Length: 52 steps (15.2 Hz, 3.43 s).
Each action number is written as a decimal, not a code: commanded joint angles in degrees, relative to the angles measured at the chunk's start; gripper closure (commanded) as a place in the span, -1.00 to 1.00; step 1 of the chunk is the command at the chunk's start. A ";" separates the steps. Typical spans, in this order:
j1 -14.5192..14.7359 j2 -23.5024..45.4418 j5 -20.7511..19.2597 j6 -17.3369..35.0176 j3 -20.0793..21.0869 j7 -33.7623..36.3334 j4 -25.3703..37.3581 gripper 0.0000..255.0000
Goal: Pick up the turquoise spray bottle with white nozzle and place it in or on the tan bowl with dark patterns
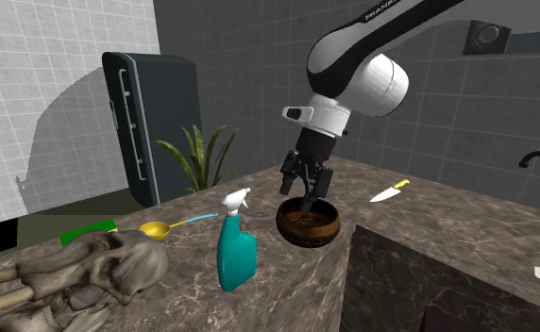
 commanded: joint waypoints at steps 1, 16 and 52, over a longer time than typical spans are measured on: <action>0.24 6.51 7.08 -1.96 -0.90 -9.01 3.90 -1.00; -6.46 29.76 25.03 -8.55 7.36 -30.41 20.21 -1.00; -5.05 22.99 18.75 -16.01 4.75 -22.87 24.48 1.00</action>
